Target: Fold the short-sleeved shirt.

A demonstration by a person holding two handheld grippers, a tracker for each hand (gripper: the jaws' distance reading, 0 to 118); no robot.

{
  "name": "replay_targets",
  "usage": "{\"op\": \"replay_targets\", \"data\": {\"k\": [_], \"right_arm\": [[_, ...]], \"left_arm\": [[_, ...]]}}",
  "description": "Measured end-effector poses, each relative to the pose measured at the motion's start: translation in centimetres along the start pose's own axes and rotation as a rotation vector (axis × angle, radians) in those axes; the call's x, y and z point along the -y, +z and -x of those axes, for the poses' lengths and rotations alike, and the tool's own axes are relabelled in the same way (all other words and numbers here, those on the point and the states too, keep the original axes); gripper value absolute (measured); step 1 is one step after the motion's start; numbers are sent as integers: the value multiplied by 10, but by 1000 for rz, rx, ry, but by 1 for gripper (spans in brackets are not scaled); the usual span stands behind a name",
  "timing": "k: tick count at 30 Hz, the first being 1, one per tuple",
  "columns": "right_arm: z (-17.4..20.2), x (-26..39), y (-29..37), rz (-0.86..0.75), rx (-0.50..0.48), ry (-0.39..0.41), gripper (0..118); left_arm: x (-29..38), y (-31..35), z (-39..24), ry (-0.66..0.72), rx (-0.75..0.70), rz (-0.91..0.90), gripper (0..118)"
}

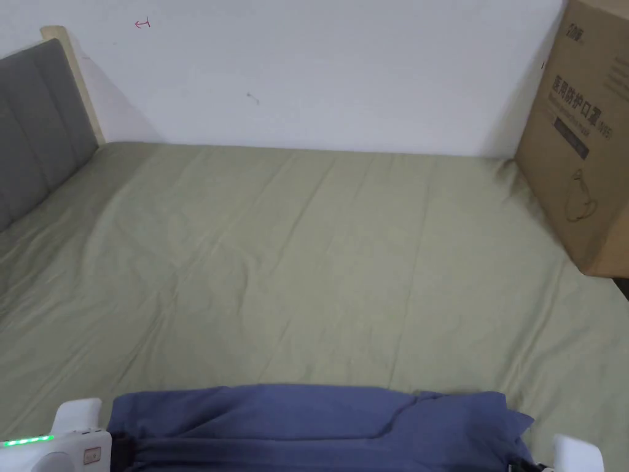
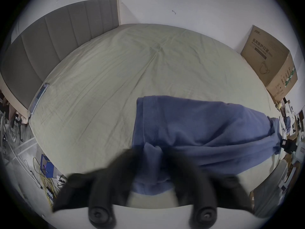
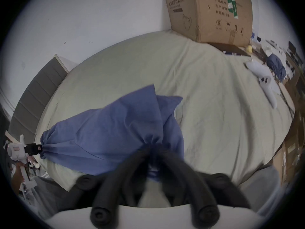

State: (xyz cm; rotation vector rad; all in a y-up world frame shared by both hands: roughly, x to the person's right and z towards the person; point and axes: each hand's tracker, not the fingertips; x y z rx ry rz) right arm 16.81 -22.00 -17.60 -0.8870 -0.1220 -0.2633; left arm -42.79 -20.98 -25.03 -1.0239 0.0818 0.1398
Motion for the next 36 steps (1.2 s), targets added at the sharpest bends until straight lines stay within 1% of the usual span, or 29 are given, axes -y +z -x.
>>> {"op": "replay_targets", "data": {"k": [1,2,3,4,6,8,9,11,14,16,17,18,19,20,21,22,23,24,25,29,33,35,36], "right_arm": [[18,-8,21,-27,28,18,40],[19,-14,24,-65,33,39,67],[20,-22,29,-111,17,59,95],[22,-31,35,-168,0,81,100],[30,-49,57,-287,-6,117,99],[40,-64,73,-412,-19,155,99],[83,-99,121,-470,-15,166,99],[99,-113,141,-583,-5,180,99],[114,-121,150,-707,19,170,99],[125,-124,157,-760,30,179,99],[127,-124,160,-776,37,189,98],[131,-124,161,-781,45,196,95],[134,-123,162,-790,48,203,88],[137,-121,162,-806,51,212,72],[139,-119,163,-822,64,219,45],[141,-117,162,-831,78,221,21],[143,-116,161,-827,76,217,2],[144,-115,160,-829,78,212,0],[143,-112,159,-839,84,207,0],[145,-110,157,-828,58,219,0],[147,-110,156,-816,42,232,0],[147,-111,155,-812,34,235,0],[147,-111,155,-811,32,237,0]], "left_arm": [[-4,6,0,28,7,4,73],[-8,15,-1,63,32,-16,100],[-14,26,-2,70,73,-68,107],[-23,43,-10,79,123,-139,106],[-41,74,-25,60,126,-275,106],[-58,102,-44,2,144,-429,106],[-65,115,-53,-20,145,-488,106],[-77,138,-72,-67,148,-604,106],[-89,159,-96,-100,133,-730,106],[-92,165,-108,-97,131,-775,106],[-93,167,-114,-92,128,-796,105],[-92,167,-117,-89,131,-816,100],[-91,167,-121,-96,135,-826,90],[-89,167,-123,-103,145,-837,71],[-87,167,-126,-111,153,-839,33],[-87,168,-128,-114,159,-835,1],[-88,166,-132,-102,182,-801,0],[-88,163,-130,-100,213,-782,0],[-85,161,-131,-97,229,-797,0],[-84,160,-133,-126,215,-789,0],[-86,158,-125,-117,224,-771,0],[-88,153,-116,-87,247,-704,0],[-91,152,-108,-61,281,-659,0]]}}
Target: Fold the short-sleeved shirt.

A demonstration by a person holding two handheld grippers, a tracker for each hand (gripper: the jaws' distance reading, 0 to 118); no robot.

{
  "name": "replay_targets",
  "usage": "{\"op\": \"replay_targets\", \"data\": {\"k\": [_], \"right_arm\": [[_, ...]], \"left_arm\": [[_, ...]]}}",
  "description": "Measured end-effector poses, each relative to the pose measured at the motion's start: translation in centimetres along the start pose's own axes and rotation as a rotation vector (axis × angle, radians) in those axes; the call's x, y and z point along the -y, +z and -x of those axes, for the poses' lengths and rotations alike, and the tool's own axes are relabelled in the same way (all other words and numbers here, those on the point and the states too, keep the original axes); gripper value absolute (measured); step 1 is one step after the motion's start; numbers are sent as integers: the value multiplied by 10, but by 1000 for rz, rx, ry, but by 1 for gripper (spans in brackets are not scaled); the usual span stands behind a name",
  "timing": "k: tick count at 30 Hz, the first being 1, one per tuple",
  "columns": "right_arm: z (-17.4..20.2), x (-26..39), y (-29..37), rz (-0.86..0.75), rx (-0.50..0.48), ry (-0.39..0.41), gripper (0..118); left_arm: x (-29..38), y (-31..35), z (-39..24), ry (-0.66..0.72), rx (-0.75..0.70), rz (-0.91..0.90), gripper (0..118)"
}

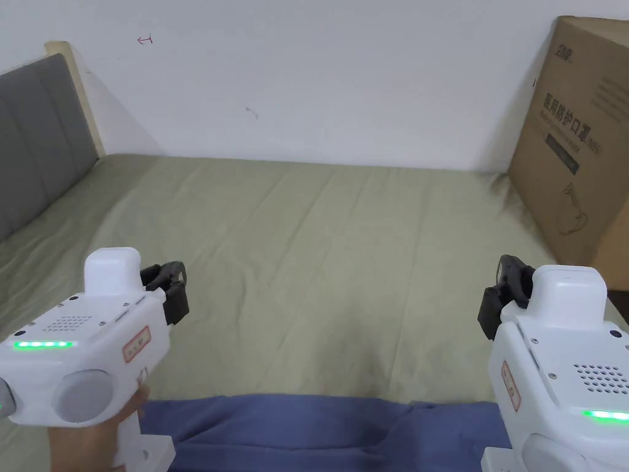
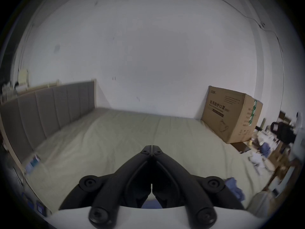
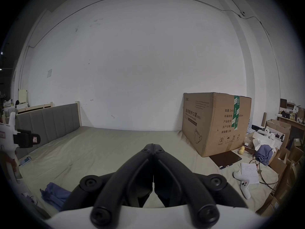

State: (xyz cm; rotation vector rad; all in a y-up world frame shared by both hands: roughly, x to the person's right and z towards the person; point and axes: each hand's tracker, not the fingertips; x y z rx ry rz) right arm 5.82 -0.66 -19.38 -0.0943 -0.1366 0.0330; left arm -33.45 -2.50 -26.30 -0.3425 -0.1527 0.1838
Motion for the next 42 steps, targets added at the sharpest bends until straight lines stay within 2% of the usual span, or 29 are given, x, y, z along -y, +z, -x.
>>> {"op": "replay_targets", "data": {"k": [6,12,14,16,17,18,19,20,22,23,26,27,28,29,30,31,34,36,40,42], "right_arm": [[2,0,-3,14,-11,14,0],[7,5,-11,56,-13,16,0],[11,7,-14,68,-14,21,0],[13,10,-18,84,-15,28,0],[16,12,-20,92,-15,31,0],[17,13,-21,99,-15,33,0],[18,15,-23,107,-14,35,0],[20,18,-26,116,-14,38,0],[22,21,-29,133,-16,37,0],[24,24,-30,141,-15,40,0],[26,28,-34,169,-16,56,0],[26,29,-35,176,-18,62,0],[26,30,-36,183,-19,72,0],[27,30,-37,187,-16,80,0],[26,31,-37,191,-15,83,0],[26,32,-39,195,-14,83,0],[24,33,-39,200,-7,78,0],[22,33,-39,204,-6,76,0],[19,33,-39,211,-6,77,0],[17,31,-39,209,-5,75,0]], "left_arm": [[17,-10,74,322,152,269,0],[58,-19,146,456,123,514,0],[76,-23,165,453,97,571,0],[87,-25,176,408,51,598,14],[94,-27,182,410,50,613,30],[100,-29,187,420,58,622,65],[107,-33,192,438,66,643,91],[113,-36,195,476,74,666,91],[126,-43,198,523,64,720,107],[130,-45,198,512,47,709,110],[139,-50,197,487,22,711,110],[141,-52,198,489,26,715,106],[150,-61,208,493,36,721,98],[152,-63,208,492,45,724,84],[154,-64,206,491,50,721,63],[156,-67,203,479,41,728,53],[161,-68,200,461,43,722,39],[167,-74,211,458,38,719,10],[157,-69,205,473,81,702,8],[139,-57,206,486,86,604,7]]}}
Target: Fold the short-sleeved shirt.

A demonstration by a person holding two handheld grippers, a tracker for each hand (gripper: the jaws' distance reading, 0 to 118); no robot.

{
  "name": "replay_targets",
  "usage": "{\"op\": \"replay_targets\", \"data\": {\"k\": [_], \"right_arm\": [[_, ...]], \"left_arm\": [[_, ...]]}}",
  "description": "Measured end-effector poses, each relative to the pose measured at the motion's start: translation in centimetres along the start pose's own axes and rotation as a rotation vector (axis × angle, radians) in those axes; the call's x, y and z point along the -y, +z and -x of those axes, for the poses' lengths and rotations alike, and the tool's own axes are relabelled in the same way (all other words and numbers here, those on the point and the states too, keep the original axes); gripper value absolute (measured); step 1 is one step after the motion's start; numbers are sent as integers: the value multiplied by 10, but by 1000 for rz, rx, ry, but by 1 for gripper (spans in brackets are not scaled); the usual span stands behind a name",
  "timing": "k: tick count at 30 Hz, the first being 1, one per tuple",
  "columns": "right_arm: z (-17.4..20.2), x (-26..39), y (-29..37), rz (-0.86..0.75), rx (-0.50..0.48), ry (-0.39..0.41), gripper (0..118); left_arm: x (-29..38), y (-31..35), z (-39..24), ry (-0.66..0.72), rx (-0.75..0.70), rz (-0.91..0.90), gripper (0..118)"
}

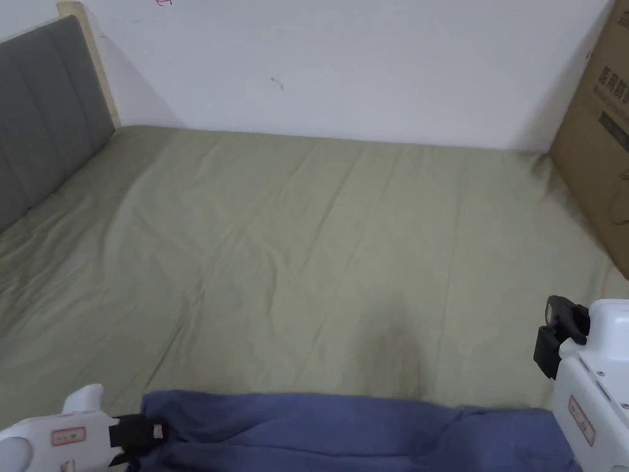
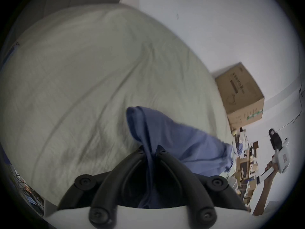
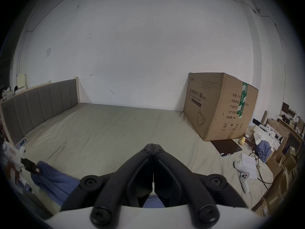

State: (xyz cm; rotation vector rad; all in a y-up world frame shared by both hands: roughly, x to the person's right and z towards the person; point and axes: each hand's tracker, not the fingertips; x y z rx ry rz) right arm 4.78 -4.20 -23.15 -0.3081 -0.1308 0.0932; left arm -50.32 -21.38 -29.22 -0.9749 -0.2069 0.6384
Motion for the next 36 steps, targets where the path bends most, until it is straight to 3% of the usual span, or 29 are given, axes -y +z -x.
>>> {"op": "replay_targets", "data": {"k": [3,6,11,16,22,26,31,35,36], "right_arm": [[-5,-4,4,-18,-1,-11,0],[-10,-7,9,-34,4,-21,0],[-20,-3,17,-48,3,-49,0],[-25,-1,21,-53,0,-53,0],[-25,-1,28,-60,-15,-56,0],[-25,2,32,-64,-19,-57,0],[-29,6,35,-56,-21,-59,0],[-36,8,38,-52,-14,-58,0],[-38,8,38,-51,-9,-56,0]], "left_arm": [[-22,26,0,-9,-5,-13,7],[-31,51,-14,-101,-112,-51,7],[-42,83,-8,-112,-249,-72,7],[-25,83,-52,-225,-267,-68,7],[1,48,-138,-348,-254,10,7],[17,7,-180,-404,-172,100,7],[45,-51,-217,-404,-104,203,7],[64,-97,-226,-367,-143,287,7],[67,-106,-226,-365,-160,303,12]]}}
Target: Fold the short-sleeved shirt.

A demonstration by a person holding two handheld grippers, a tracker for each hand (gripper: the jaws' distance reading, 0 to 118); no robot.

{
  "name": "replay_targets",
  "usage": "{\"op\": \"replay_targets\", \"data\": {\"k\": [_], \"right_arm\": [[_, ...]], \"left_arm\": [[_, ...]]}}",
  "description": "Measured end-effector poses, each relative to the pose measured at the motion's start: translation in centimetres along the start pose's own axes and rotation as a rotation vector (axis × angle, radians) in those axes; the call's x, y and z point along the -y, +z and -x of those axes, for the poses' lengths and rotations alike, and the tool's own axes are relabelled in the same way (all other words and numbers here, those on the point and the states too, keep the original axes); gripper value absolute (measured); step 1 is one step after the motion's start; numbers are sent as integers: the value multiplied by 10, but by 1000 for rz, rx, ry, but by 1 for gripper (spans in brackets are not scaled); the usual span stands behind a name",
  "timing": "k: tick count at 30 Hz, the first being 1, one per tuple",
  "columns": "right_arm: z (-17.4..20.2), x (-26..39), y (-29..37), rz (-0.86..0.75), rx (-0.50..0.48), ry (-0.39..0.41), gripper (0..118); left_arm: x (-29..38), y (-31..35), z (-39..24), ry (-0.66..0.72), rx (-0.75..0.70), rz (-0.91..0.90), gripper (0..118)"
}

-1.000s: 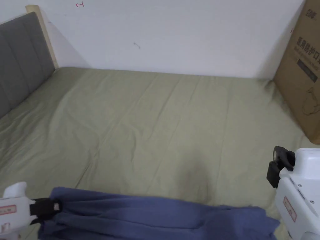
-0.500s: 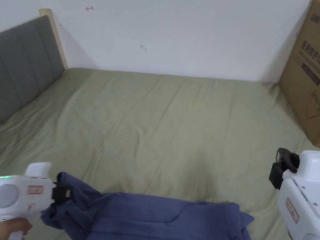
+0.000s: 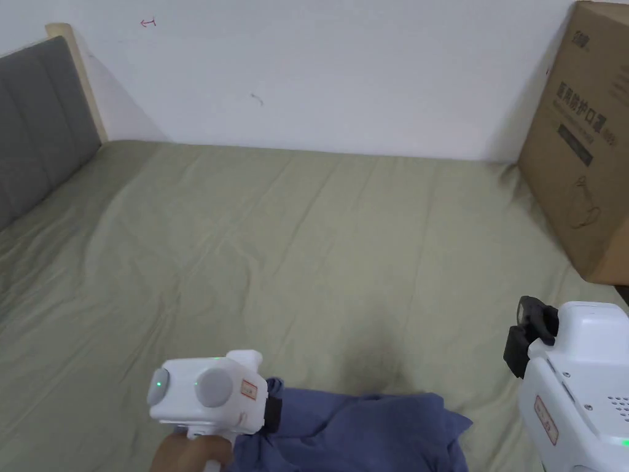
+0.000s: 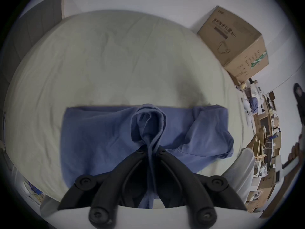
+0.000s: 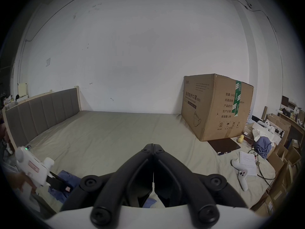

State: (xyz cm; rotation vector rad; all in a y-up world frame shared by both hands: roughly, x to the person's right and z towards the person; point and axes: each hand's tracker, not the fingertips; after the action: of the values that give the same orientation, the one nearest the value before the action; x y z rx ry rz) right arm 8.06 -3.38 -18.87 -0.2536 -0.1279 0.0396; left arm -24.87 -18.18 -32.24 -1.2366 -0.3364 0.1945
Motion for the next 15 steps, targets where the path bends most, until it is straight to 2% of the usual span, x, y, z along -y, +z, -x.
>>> {"op": "replay_targets", "data": {"k": [1,2,3,4,6,11,15], "right_arm": [[-2,0,1,2,8,3,0],[-5,-1,1,6,14,1,0],[-7,-1,2,6,18,-3,0],[-9,-1,2,5,21,-8,0],[-12,-2,3,4,30,-8,0],[-13,-3,1,6,34,-10,0],[-11,-6,1,0,28,-5,0]], "left_arm": [[0,-9,-2,-6,-25,25,27],[1,-15,-4,-5,-43,28,27],[2,-18,-5,-3,-33,27,35],[3,-19,-6,0,-25,34,54],[8,-16,-10,20,19,31,104],[7,19,-9,11,95,-71,106],[9,66,7,87,142,-270,106]]}}
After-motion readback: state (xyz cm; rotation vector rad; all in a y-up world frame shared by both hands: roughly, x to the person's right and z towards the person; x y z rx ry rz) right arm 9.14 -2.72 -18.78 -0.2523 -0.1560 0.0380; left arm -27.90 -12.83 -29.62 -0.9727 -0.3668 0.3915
